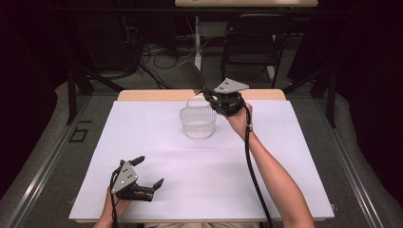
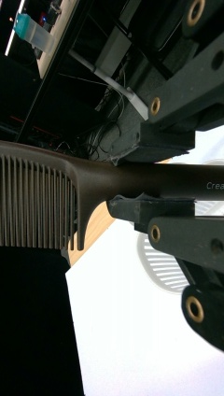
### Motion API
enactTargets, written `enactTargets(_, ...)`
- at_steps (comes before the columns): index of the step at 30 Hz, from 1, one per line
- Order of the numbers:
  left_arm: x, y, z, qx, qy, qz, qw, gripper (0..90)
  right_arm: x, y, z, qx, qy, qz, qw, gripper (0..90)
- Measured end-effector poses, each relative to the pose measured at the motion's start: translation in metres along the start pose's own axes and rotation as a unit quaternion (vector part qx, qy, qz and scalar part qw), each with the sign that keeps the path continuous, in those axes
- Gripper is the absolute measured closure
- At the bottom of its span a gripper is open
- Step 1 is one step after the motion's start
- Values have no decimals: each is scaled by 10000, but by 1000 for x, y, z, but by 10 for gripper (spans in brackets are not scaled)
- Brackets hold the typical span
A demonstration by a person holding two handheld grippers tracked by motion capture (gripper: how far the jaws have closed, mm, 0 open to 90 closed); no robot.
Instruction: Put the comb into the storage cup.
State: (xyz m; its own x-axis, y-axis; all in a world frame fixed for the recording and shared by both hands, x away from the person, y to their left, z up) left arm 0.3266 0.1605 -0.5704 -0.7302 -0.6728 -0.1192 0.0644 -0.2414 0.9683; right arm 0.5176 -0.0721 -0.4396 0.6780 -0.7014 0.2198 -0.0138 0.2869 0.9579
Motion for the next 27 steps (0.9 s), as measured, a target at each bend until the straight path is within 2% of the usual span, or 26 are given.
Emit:
enactTargets(6,0,0,1,2,14,-1,10000,1,-1,-2,-6,67,36,-6,10000,727)
enactTargets(12,1,0,0,-14,-1,-15,10000,1,-2,-4,-11,128,62,-127,9998,727)
enactTargets(27,0,0,1,-13,21,-11,10000,1,-3,-3,-15,217,131,-163,9995,727)
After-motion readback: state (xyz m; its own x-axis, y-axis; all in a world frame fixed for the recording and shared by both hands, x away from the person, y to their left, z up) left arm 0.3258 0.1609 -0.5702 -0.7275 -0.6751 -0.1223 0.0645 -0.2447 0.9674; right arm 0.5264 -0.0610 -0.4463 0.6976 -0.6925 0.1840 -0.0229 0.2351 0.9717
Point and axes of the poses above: each handheld gripper's, and its own axes: z roughly backward along the jaws, y roughly out of its top, x roughly to its right, the point moved 8 cm from there along -z, roughly forward along the jaws, and after that the axes turned 8 degrees about x, right-handed, at the moved point
